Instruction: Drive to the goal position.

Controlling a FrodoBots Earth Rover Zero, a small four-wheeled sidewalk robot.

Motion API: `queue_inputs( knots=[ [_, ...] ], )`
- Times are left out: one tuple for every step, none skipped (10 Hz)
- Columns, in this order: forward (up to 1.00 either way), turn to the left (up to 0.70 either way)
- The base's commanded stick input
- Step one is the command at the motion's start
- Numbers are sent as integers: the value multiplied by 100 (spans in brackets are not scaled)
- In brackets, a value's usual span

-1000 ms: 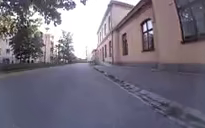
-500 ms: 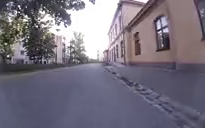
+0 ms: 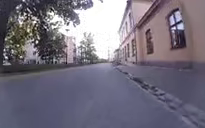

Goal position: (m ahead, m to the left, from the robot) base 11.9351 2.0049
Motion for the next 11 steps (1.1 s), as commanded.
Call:
queue_inputs(
  knots=[
    [70, 35],
    [70, 35],
    [70, 35],
    [70, 35],
    [70, 35],
    [70, 27],
    [70, 17],
    [70, 6],
    [70, 0],
    [70, 0],
    [70, 0]
  ],
)
